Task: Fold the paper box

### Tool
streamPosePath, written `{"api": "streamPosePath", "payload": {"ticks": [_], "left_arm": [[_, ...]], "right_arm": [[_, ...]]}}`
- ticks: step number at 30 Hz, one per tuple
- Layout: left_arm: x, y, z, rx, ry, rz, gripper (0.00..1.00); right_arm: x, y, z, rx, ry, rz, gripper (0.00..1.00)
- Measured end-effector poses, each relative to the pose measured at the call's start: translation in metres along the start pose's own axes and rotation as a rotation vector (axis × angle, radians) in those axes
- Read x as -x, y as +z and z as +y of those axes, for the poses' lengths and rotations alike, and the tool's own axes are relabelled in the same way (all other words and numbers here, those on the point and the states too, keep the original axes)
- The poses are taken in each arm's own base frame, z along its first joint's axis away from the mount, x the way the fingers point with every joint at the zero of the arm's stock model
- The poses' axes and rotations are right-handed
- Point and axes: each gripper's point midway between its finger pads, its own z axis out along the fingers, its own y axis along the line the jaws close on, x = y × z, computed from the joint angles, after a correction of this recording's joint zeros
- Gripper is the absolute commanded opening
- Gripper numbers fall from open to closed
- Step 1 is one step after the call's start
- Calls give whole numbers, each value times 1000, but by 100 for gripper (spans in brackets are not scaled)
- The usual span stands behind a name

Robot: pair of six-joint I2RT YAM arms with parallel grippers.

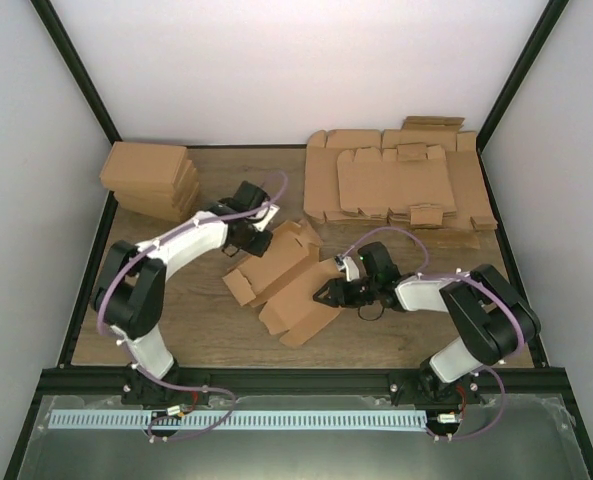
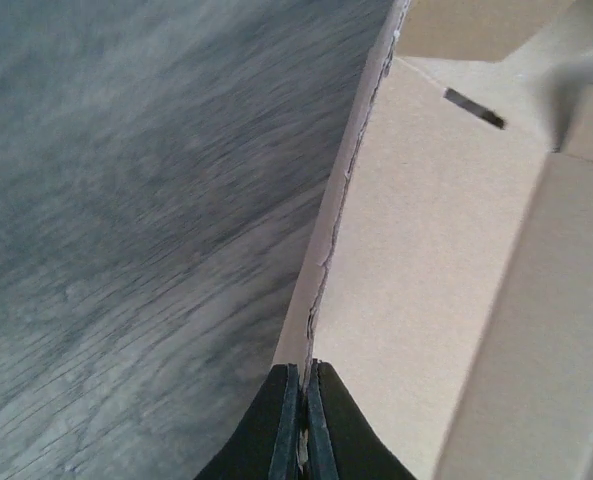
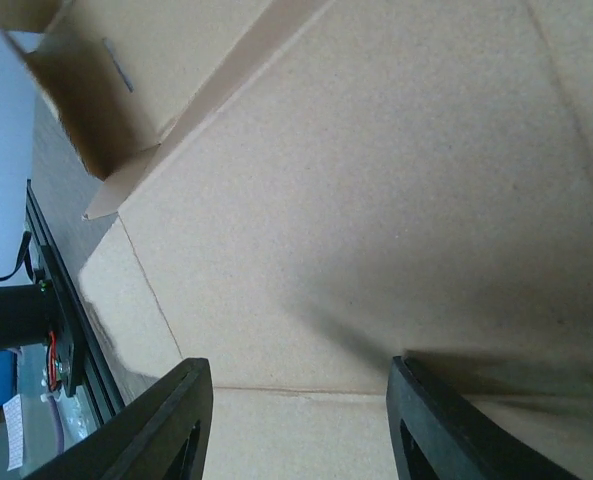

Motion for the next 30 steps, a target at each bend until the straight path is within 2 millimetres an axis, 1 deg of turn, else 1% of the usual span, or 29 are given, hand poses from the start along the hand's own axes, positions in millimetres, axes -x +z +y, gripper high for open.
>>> {"api": "streamPosePath", "payload": {"ticks": [4, 7, 9, 11, 13, 16, 19, 22, 24, 27, 28, 30], "left_arm": [[13, -31, -35, 132, 154, -98, 4], [19, -53, -70, 244, 300, -185, 4], [18, -60, -92, 299, 382, -221, 4], [14, -62, -102, 355, 435, -234, 4], [11, -62, -102, 409, 459, -236, 4], [6, -59, -96, 473, 472, -234, 4], [0, -49, -88, 524, 482, -210, 4], [-6, -39, -81, 563, 492, -182, 4], [-9, -35, -77, 582, 498, -169, 4], [-10, -36, -74, 606, 499, -171, 4], [-9, -37, -74, 613, 500, -175, 4], [-8, -39, -73, 628, 500, -183, 4]], "right_arm": [[1, 1, -1, 1, 13, -16, 45], [4, 4, -2, 10, 25, -29, 42], [7, 6, -3, 15, 33, -42, 40], [11, 7, -3, 14, 39, -59, 38], [16, 7, -5, -1, 41, -83, 38], [22, 6, -7, -20, 42, -113, 39], [26, -4, -3, -35, 14, -154, 42], [40, -23, 11, -29, -51, -227, 42], [52, -38, 15, -27, -79, -277, 42], [78, -65, 6, -57, -69, -364, 41], [84, -70, 3, -66, -65, -379, 42], [96, -79, -1, -86, -55, -399, 48]]}}
